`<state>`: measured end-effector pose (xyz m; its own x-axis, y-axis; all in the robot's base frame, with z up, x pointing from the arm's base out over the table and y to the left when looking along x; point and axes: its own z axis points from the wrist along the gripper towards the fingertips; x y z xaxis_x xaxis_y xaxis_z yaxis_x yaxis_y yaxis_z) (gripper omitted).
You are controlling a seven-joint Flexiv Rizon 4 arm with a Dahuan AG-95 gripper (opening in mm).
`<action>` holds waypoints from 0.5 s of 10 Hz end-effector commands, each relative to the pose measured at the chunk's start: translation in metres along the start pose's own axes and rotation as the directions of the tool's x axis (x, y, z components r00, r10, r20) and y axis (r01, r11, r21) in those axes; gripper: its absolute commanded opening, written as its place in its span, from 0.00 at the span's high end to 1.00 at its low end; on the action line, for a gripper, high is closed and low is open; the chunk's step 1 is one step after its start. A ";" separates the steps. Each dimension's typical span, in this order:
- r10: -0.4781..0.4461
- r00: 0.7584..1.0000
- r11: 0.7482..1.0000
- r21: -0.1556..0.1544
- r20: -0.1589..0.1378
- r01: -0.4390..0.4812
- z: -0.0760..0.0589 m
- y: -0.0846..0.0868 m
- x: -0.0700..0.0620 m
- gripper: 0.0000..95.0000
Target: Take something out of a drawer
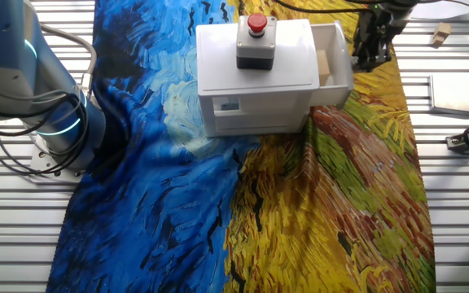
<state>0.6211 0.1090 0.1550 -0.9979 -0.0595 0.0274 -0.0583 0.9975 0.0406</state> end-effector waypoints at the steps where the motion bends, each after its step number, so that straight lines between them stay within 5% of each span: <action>1: -0.002 1.000 1.000 0.002 0.003 0.002 -0.002 0.000 0.003 1.00; 5: 0.004 1.000 1.000 0.006 0.000 -0.004 -0.006 0.002 -0.001 1.00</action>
<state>0.6243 0.1115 0.1600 -0.9980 -0.0559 0.0306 -0.0548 0.9979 0.0343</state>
